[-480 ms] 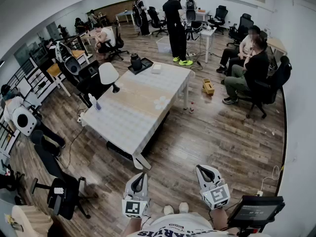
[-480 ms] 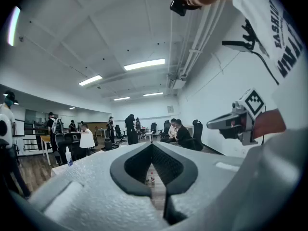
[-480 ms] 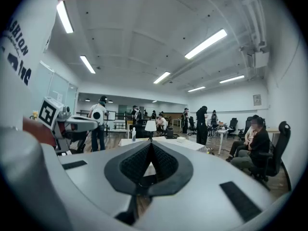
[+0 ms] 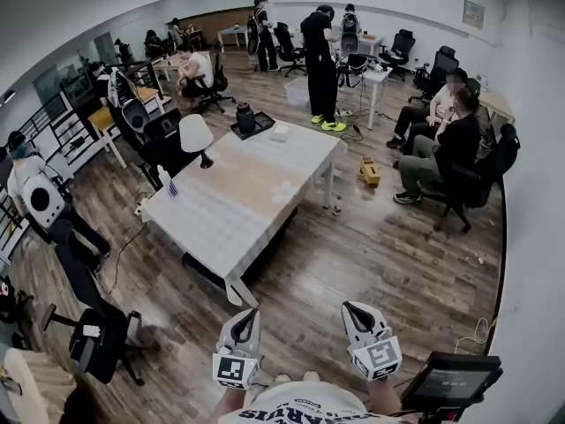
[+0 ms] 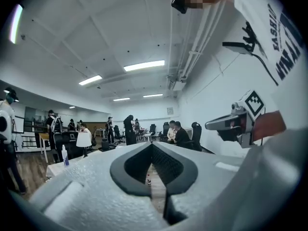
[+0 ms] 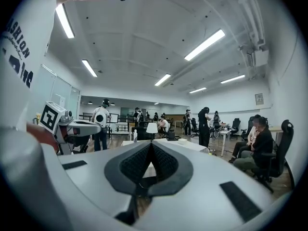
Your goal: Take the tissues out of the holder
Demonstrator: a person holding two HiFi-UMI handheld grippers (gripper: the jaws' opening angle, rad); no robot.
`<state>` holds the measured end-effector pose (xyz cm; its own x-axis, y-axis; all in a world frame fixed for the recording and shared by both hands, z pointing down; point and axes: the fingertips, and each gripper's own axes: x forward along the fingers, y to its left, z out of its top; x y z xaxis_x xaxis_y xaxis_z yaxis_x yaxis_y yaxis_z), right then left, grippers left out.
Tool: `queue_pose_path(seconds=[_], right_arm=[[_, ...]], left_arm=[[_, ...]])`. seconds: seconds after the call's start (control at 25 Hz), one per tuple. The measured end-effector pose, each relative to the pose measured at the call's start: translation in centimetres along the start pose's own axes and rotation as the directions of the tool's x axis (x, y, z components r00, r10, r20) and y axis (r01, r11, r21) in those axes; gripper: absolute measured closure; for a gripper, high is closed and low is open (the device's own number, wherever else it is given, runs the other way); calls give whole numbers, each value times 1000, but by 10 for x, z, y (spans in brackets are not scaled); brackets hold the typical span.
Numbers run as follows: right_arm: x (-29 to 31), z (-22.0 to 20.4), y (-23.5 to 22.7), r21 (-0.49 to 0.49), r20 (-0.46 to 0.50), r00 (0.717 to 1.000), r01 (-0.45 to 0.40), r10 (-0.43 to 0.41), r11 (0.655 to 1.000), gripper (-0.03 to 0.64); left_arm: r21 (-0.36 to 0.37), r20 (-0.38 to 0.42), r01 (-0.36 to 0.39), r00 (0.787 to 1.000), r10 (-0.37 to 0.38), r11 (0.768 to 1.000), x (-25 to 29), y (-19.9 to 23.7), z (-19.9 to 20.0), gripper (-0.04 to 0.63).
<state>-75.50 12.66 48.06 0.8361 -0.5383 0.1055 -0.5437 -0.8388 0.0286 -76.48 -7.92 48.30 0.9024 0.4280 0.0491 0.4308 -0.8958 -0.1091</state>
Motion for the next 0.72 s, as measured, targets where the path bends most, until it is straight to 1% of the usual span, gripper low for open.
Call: queue_pose_path(seconds=[0.16, 0.24, 0.32, 0.4, 0.44, 0.6, 0.64, 0.72], right_arm=[[4, 3, -22, 3, 60, 998, -14, 14, 1000, 609], [10, 1, -31, 12, 87, 996, -28, 27, 1000, 609], [18, -4, -38, 12, 86, 996, -18, 17, 1000, 609], [27, -10, -44, 6, 69, 998, -11, 11, 1000, 607], [32, -12, -47, 4, 59, 998, -15, 14, 1000, 607], [61, -22, -65, 11, 30, 999, -25, 24, 1000, 607], [70, -23, -71, 17, 24, 1000, -21, 21, 1000, 607], [89, -25, -84, 21, 11, 1000, -2, 2, 1000, 607]], left_arm=[[10, 22, 51, 998, -51, 999, 25, -27, 5, 592], [5, 29, 65, 997, -65, 998, 36, -35, 5, 592], [17, 33, 73, 997, -74, 997, 46, -39, 5, 592], [53, 30, 84, 996, -86, 995, 54, -40, 4, 592], [54, 28, 89, 995, -91, 995, 59, -39, 2, 592], [-19, 23, 98, 995, -97, 995, 89, -25, -6, 592], [-28, 26, 95, 995, -95, 995, 99, -18, -7, 592], [-23, 38, 95, 995, -94, 995, 120, -3, -8, 592]])
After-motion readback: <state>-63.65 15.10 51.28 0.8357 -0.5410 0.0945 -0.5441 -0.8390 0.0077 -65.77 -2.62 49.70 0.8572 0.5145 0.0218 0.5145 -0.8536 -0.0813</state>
